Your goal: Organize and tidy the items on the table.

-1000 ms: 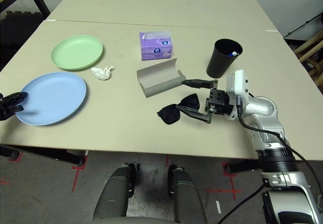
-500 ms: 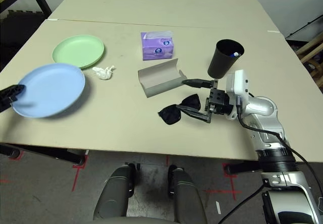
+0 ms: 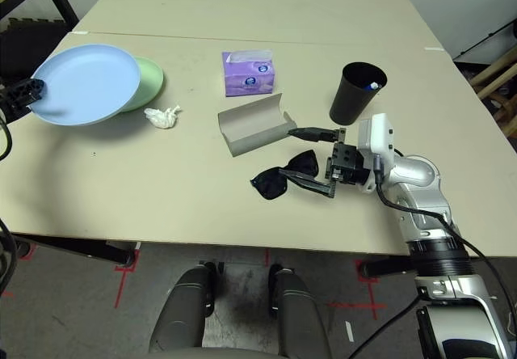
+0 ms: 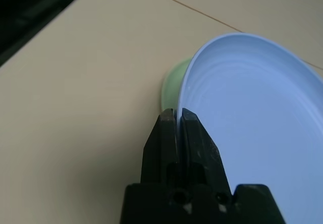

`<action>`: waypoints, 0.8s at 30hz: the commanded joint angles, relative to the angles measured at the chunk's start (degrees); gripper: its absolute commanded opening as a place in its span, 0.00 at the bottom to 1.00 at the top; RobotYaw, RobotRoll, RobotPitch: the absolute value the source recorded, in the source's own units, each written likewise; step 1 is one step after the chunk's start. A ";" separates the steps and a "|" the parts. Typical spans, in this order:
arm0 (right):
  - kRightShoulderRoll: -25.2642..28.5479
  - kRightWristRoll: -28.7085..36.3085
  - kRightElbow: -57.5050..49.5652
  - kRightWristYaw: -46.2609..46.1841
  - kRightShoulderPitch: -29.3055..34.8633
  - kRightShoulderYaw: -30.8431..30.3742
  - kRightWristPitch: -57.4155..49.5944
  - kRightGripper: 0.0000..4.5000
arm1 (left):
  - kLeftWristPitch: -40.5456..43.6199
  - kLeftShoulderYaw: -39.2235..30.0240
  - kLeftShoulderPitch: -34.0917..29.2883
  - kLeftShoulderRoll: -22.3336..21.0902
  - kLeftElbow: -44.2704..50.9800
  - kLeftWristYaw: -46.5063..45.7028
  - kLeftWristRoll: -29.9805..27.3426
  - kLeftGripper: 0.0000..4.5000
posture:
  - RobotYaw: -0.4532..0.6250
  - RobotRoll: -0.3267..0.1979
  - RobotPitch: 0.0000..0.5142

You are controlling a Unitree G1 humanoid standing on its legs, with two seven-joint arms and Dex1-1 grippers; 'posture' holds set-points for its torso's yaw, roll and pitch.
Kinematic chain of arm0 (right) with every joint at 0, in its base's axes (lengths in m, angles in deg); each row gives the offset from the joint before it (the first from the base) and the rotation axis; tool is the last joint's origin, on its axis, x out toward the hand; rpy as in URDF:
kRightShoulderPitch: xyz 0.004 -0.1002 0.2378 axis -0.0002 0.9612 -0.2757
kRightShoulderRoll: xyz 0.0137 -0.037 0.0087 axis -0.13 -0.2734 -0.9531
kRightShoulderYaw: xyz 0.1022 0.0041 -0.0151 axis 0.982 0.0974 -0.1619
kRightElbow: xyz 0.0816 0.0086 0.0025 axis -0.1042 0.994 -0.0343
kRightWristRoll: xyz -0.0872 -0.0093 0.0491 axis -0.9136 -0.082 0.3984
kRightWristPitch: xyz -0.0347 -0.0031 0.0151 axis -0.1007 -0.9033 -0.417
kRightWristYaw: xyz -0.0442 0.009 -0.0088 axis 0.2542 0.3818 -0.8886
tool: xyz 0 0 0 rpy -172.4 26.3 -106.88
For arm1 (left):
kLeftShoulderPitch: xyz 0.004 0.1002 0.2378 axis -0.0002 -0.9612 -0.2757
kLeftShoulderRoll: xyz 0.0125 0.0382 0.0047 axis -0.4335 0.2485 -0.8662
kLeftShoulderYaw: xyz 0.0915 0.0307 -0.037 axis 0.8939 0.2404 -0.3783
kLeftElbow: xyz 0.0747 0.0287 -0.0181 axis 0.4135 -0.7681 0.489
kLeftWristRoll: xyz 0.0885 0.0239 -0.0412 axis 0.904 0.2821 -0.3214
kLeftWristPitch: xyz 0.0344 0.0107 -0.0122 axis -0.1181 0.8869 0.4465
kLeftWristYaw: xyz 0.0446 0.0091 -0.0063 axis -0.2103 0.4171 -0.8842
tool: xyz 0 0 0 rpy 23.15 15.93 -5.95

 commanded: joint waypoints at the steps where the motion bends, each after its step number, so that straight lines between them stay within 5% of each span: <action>1: 0.37 0.18 -1.19 -0.17 0.58 -0.14 -0.28 1.00 | -5.28 0.28 2.82 1.74 -5.15 -3.48 1.90 0.00 | 0.52 0.62 0.35; 24: 0.47 0.43 -3.53 -1.40 1.43 -0.13 -1.64 1.00 | -13.46 -0.82 9.60 8.10 -12.44 -10.04 3.08 0.00 | 0.51 0.62 0.35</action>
